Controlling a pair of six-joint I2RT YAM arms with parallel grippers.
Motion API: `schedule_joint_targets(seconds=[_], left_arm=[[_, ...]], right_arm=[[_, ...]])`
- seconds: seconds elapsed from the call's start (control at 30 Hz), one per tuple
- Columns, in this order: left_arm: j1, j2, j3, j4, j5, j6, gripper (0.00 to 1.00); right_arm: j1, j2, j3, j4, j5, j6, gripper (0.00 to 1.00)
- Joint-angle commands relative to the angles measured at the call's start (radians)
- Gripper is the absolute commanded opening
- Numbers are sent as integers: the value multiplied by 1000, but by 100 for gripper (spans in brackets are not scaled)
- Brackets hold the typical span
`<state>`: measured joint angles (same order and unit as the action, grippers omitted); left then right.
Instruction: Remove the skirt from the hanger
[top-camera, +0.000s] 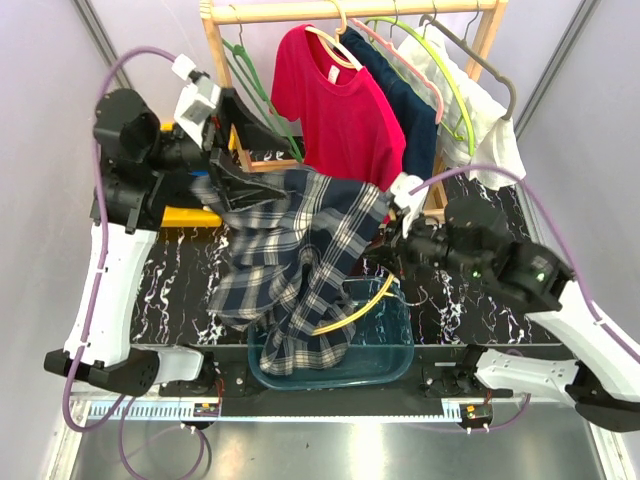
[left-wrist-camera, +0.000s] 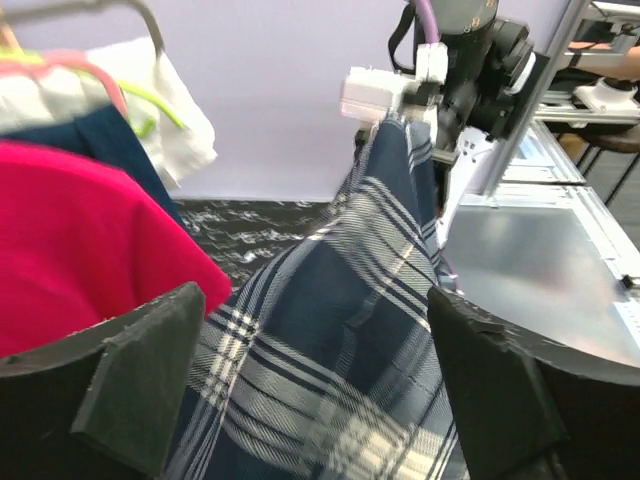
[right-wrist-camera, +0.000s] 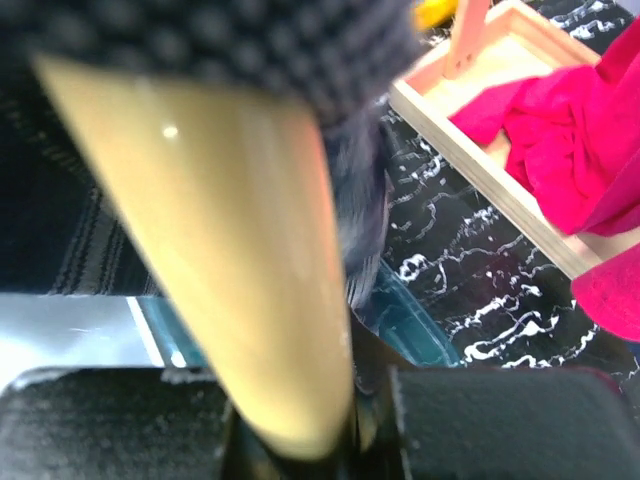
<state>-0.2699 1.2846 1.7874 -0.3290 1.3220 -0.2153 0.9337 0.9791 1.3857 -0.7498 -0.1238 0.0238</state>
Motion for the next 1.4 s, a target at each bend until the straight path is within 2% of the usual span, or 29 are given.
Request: schedule_joint_targets(seconds=[0.0, 0.07, 0.13, 0.17, 0.2, 0.27, 0.3, 0.37, 0.4, 0.5, 0.6, 0.8, 0.93, 1.1, 1.2, 1.23, 1.33, 1.37], left_arm=[[11, 22, 160, 79, 0, -34, 99], [24, 60, 245, 129, 17, -82, 99], [47, 91, 315, 363, 28, -270, 99], [54, 146, 370, 393, 25, -312, 99], [57, 175, 517, 366, 22, -312, 99], [57, 228, 608, 354, 25, -357, 99], [48, 235, 592, 354, 37, -401, 99], [26, 207, 490, 364, 113, -385, 99], [18, 162, 348, 379, 134, -378, 99], [6, 108, 120, 430, 158, -374, 99], [-35, 96, 26, 447, 164, -354, 99], [-55, 165, 36, 525, 160, -369, 99], [-68, 191, 82, 579, 171, -413, 99], [-68, 165, 104, 712, 281, -548, 97], [-68, 144, 98, 722, 330, -575, 83], [-69, 140, 90, 722, 335, -578, 69], [-69, 137, 58, 790, 355, -601, 38], [-69, 139, 41, 830, 359, -660, 22]], right_arm=[[-3, 76, 203, -68, -69, 62, 0], [-3, 105, 254, -85, -99, 54, 0], [-3, 145, 291, -98, -131, 48, 0], [-3, 154, 302, -114, -141, 44, 0], [-3, 168, 311, -121, -148, 39, 0], [-4, 181, 348, -144, -152, 22, 0], [-3, 194, 366, -155, -154, 15, 0], [-3, 213, 435, -196, -154, -1, 0], [-3, 236, 461, -215, -157, -8, 0], [-1, 288, 594, -287, -171, -19, 0], [-1, 344, 688, -345, -198, -19, 0], [1, 472, 877, -480, -254, -56, 0], [1, 486, 878, -483, -261, -51, 0], [1, 480, 849, -487, -209, -51, 0], [-1, 474, 842, -480, -186, -53, 0], [1, 475, 843, -476, -188, -53, 0], [1, 492, 868, -471, -189, -55, 0], [1, 501, 877, -474, -188, -56, 0]])
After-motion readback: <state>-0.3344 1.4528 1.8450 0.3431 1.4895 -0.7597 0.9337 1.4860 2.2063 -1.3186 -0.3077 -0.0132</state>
